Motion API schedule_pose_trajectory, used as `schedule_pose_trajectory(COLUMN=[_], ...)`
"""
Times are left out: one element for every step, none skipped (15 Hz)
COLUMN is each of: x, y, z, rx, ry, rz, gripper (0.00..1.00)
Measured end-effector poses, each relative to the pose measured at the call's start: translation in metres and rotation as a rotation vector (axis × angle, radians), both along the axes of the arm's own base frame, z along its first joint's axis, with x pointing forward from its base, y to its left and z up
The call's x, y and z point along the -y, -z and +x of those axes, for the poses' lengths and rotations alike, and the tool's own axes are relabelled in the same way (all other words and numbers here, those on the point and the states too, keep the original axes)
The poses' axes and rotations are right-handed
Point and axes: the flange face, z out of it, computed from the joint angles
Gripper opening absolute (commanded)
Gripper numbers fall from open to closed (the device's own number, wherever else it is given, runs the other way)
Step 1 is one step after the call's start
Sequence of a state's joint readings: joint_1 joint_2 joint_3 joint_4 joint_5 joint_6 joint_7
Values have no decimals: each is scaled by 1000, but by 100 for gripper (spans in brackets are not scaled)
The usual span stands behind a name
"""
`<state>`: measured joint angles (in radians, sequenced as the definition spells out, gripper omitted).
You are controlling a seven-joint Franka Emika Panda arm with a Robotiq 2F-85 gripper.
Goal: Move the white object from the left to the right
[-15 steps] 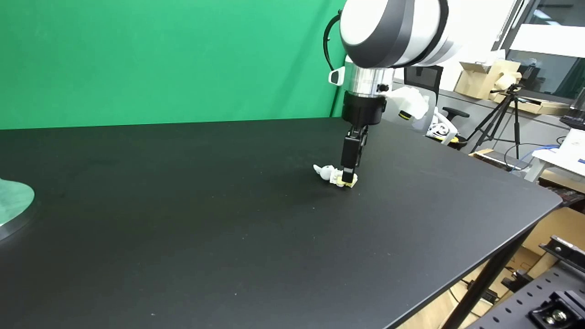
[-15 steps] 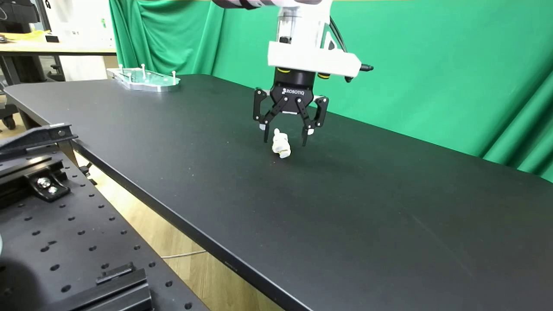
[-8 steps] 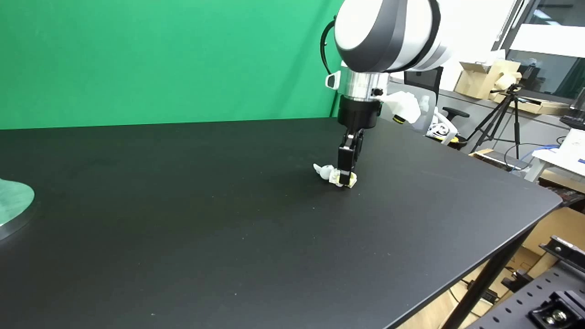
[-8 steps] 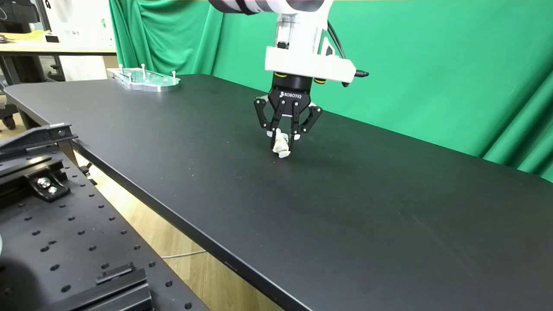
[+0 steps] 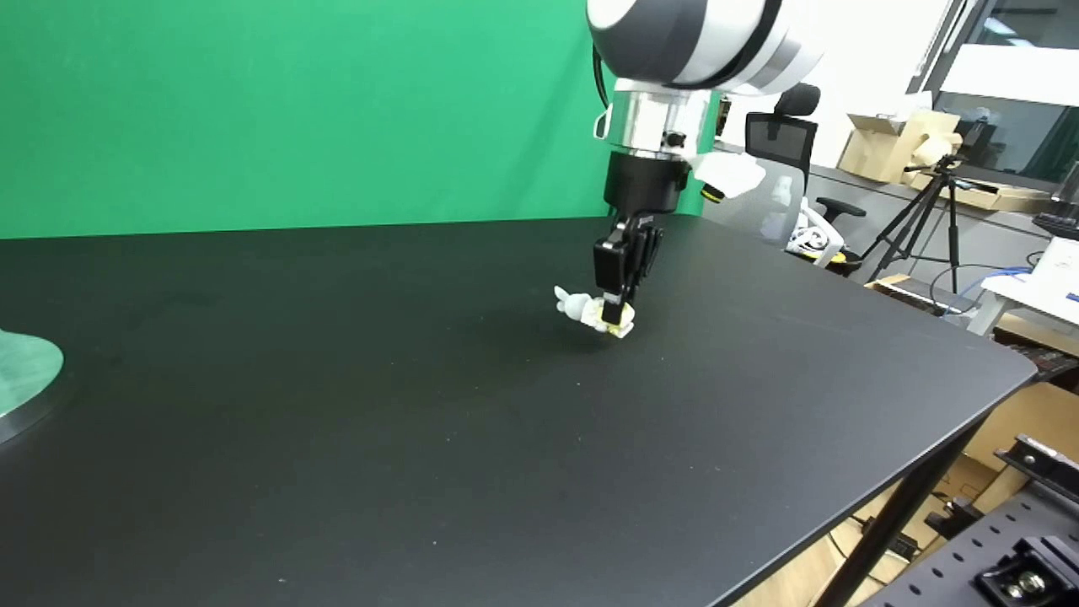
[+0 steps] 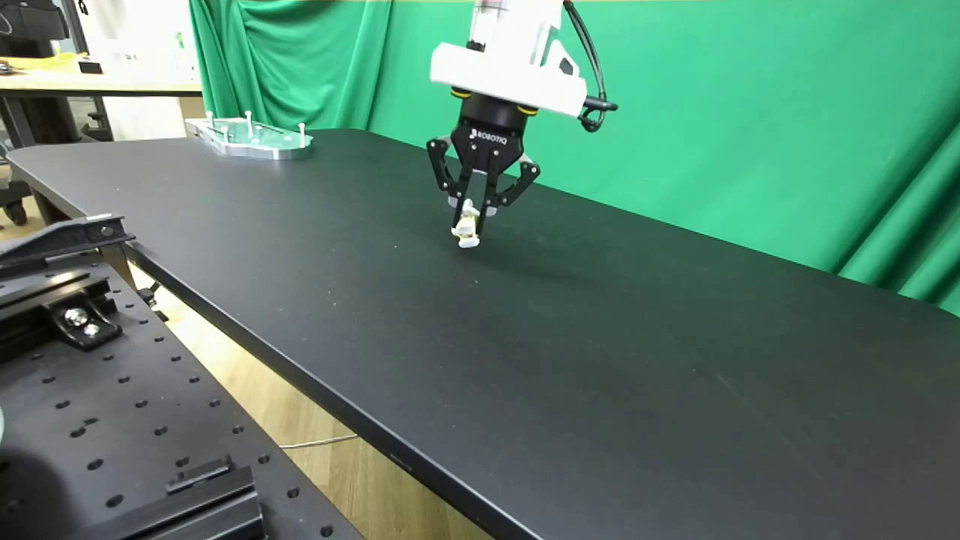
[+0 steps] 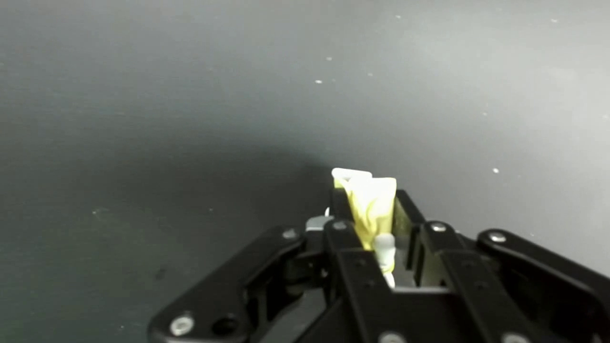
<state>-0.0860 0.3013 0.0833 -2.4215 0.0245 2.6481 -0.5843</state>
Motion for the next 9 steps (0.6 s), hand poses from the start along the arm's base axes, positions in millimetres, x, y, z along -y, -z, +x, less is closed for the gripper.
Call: schedule_pose_trajectory(x=[-9,-19,-28,-35,-43,-49,-55,-61,-65], y=[-7,-14,-20,-25,-29,-30,-31,-31,-31], z=[0,-1,-1,-1,-1,0,1,1,2], rx=[-8,-18,-27,-36,-40,-42,-44,-44,-44], ry=[20,50,85,130,176,223,267,314,360], rz=[19,40,57,69,76,78,74,69,64], gripper=[6,6,6,6,6,6,6,6,6])
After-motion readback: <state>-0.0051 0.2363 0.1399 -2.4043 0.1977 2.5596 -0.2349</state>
